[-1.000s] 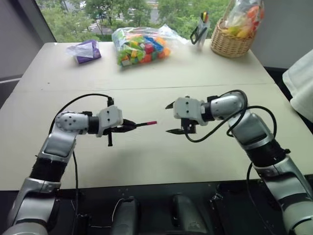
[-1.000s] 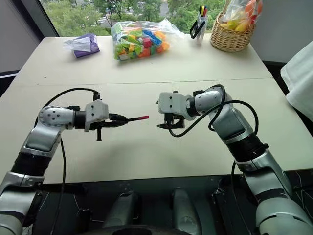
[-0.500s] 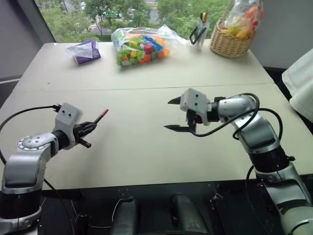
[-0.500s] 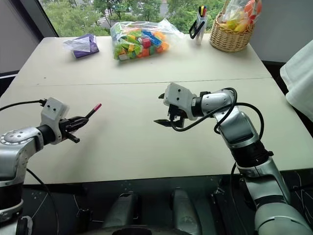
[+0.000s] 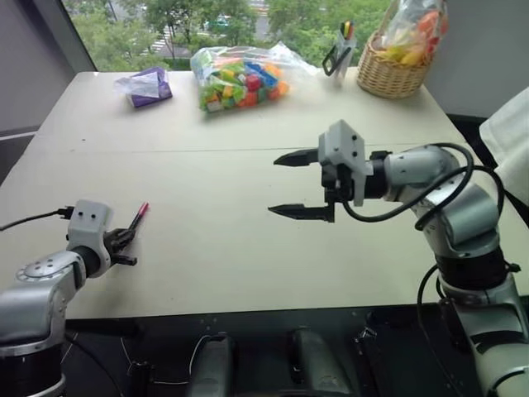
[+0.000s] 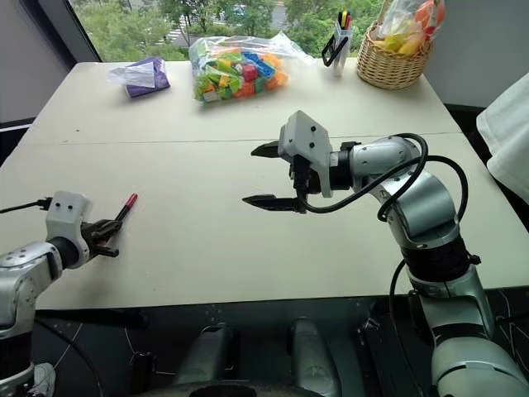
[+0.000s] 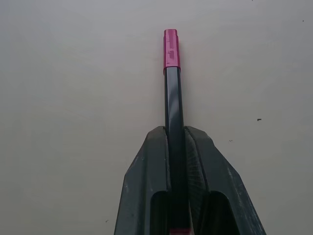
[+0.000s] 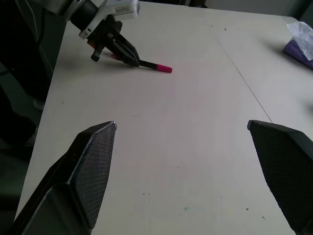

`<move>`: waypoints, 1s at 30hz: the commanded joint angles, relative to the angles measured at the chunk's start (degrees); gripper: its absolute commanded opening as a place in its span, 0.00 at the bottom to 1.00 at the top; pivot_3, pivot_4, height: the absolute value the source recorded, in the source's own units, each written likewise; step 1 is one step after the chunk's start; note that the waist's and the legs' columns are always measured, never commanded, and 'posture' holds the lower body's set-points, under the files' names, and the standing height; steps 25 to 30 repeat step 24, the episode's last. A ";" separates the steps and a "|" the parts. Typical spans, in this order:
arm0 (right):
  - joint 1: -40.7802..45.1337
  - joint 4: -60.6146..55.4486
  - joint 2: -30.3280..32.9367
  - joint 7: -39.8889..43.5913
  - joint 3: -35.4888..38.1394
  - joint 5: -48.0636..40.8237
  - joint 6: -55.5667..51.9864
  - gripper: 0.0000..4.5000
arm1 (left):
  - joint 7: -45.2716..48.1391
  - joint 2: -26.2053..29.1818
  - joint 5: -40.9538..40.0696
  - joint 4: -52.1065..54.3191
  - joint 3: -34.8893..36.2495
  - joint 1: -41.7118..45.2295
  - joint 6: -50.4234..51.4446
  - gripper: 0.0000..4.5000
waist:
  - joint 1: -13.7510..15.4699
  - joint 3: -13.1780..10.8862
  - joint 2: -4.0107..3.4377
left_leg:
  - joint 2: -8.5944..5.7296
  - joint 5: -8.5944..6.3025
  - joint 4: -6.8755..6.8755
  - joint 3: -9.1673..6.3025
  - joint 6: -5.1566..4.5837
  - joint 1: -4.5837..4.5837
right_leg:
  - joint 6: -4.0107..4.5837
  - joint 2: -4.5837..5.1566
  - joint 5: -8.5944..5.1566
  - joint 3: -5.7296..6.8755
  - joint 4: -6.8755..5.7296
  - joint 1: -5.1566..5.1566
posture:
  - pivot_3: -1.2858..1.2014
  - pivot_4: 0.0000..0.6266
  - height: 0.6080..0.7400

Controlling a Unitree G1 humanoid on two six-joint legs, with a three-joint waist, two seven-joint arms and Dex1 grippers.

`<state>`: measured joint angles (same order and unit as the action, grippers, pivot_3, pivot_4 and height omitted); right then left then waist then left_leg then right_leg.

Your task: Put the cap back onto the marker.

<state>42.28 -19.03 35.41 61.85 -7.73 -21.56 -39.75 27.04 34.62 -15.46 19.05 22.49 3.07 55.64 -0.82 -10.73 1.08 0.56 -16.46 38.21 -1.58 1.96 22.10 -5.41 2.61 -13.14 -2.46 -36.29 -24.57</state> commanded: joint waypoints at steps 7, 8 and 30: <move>-0.27 -2.99 2.79 -1.18 1.48 -2.18 -0.59 1.00 | -0.87 -1.14 -2.48 0.69 0.69 0.05 -2.55 0.83 | 0.11 0.00 0.00 | -0.02 0.01 0.00 0.04 0.01 0.00 | 0.00 0.04 0.00 0.00 0.01 0.02 | 0.52 0.24 1.00; -0.47 -3.08 3.09 -1.09 1.45 -2.37 -0.64 1.00 | -0.91 -1.15 -3.00 1.93 1.31 -0.28 -2.54 0.95 | 0.08 0.00 0.00 | -0.02 0.01 0.00 0.03 0.01 0.00 | 0.00 0.04 0.00 0.00 0.01 0.02 | 0.52 0.24 1.00; -0.08 1.99 4.05 5.09 -0.56 -3.81 3.97 1.00 | -10.04 -7.57 -13.20 35.42 17.53 -7.17 17.63 0.99 | -0.15 0.00 0.01 | 0.01 0.00 -0.01 0.03 0.01 0.02 | 0.00 -0.02 0.00 0.00 0.06 0.01 | 0.52 0.24 1.00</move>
